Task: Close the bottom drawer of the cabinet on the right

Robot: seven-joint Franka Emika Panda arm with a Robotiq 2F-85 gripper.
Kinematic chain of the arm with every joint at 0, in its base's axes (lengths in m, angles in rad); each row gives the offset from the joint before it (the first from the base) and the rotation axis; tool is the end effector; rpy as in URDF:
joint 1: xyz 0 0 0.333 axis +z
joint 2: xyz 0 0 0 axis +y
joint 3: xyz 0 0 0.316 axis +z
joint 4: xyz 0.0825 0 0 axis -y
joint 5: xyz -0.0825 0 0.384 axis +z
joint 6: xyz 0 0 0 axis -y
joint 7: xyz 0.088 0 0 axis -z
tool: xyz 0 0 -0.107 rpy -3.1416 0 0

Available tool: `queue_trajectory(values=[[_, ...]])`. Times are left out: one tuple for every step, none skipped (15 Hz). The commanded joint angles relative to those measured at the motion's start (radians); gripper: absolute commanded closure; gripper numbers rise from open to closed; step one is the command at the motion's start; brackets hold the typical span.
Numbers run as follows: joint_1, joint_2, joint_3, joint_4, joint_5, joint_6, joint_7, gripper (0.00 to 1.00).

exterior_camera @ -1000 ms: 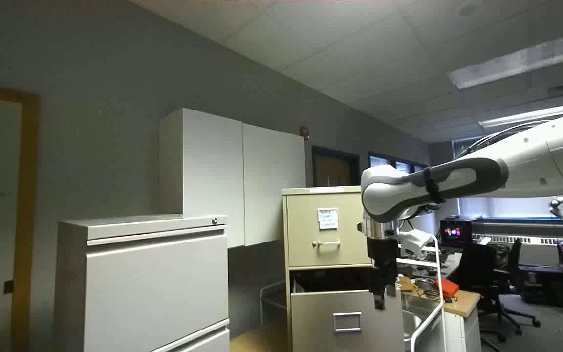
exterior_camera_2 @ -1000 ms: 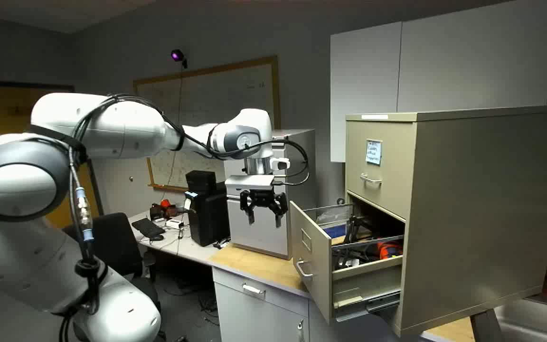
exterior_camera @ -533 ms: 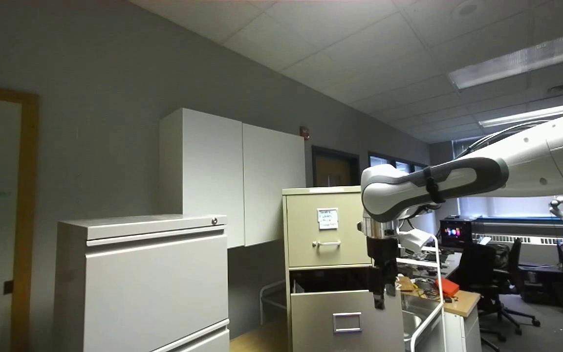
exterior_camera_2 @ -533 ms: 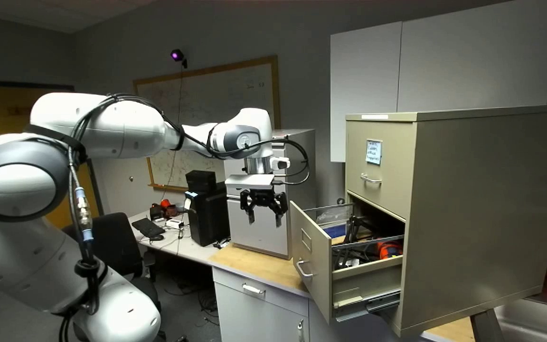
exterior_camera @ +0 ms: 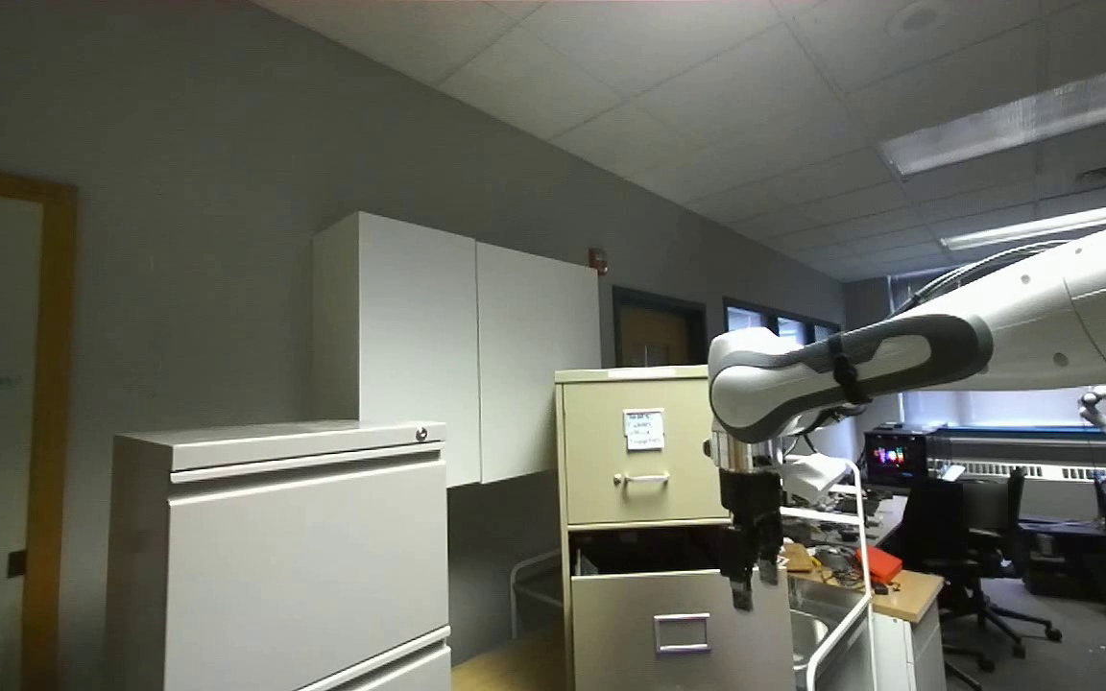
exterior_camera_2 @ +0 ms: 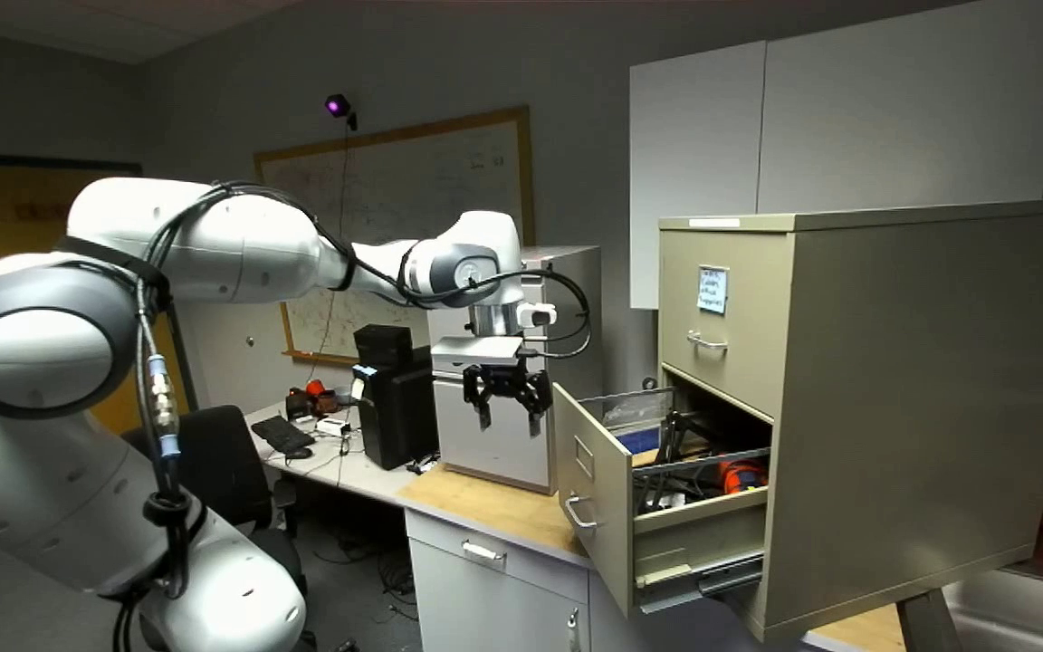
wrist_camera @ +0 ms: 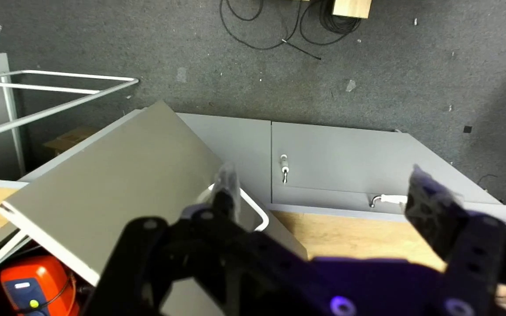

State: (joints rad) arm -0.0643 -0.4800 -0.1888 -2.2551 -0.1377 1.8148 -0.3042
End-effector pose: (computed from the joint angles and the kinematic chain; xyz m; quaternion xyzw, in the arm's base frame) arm 0.3959 -0.1244 0.5468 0.9983 0.0508 0.0099 0.0273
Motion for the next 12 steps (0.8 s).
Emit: queue_trajectory(values=[[-0.017, 0.053, 0.03, -0.016, -0.026, 0.111, 0.08, 0.0], [-0.013, 0.07, 0.032, -0.024, -0.021, 0.158, 0.089, 0.0], [-0.01, 0.094, 0.039, -0.038, -0.021, 0.225, 0.106, 0.0], [-0.009, 0.118, 0.046, -0.053, -0.022, 0.302, 0.121, 0.25], [-0.007, 0.147, 0.055, -0.072, -0.03, 0.392, 0.132, 0.26], [-0.007, 0.178, 0.064, -0.082, -0.035, 0.462, 0.142, 0.32], [-0.009, 0.213, 0.077, -0.097, -0.053, 0.554, 0.155, 0.42], [-0.013, 0.251, 0.089, -0.104, -0.073, 0.625, 0.171, 0.49], [-0.025, 0.288, 0.107, -0.118, -0.138, 0.733, 0.193, 0.56], [-0.035, 0.324, 0.12, -0.124, -0.205, 0.82, 0.215, 0.65], [-0.047, 0.36, 0.13, -0.126, -0.278, 0.896, 0.243, 0.72], [-0.06, 0.391, 0.139, -0.127, -0.366, 0.968, 0.281, 0.79]])
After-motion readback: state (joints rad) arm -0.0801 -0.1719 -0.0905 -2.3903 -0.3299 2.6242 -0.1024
